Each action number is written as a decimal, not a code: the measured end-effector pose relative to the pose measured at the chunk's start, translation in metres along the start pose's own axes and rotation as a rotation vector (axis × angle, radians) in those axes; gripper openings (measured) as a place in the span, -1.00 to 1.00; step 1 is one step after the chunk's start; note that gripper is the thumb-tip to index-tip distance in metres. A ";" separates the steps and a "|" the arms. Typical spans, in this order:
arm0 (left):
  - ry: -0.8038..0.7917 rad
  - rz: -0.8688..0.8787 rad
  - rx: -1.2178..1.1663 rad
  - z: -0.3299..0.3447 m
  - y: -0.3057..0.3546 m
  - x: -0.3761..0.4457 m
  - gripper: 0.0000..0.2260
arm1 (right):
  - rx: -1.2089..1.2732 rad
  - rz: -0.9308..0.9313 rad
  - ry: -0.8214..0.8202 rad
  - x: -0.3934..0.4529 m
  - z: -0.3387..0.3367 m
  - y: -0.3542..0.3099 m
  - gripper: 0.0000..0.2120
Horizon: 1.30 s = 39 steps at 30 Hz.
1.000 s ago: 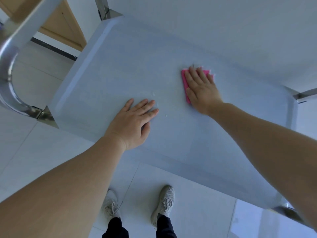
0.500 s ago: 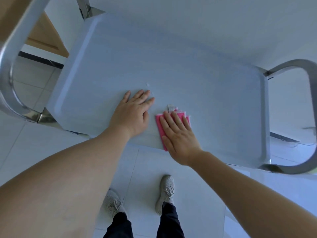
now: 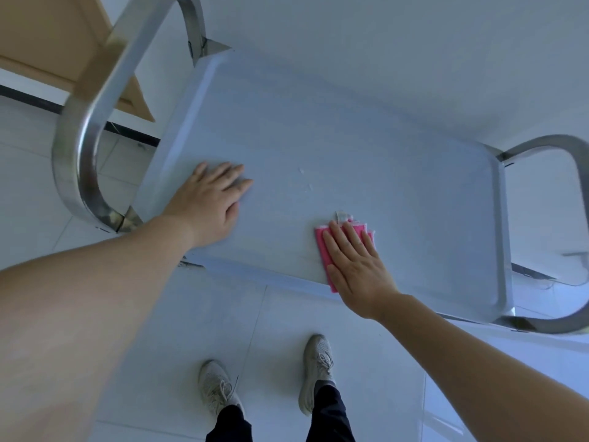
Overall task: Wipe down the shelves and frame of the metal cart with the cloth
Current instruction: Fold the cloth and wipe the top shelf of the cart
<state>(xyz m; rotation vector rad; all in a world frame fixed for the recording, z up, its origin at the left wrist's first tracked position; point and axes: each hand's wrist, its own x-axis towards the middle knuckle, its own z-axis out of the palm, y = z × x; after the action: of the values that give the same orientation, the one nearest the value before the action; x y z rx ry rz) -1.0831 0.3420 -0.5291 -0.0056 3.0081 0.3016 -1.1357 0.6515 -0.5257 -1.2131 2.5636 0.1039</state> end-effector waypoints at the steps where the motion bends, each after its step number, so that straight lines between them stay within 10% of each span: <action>1: 0.006 -0.012 -0.021 0.003 -0.001 -0.003 -0.48 | -0.011 -0.004 -0.005 0.000 0.000 -0.001 -0.46; 39: 0.015 -0.044 -0.074 0.008 -0.003 -0.001 -0.54 | -0.046 0.049 0.160 0.273 -0.076 0.098 -0.48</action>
<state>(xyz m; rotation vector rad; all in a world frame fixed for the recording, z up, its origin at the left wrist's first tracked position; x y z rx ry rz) -1.0811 0.3410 -0.5375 -0.0807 3.0052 0.4096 -1.3919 0.4962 -0.5416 -1.2208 2.7440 0.0805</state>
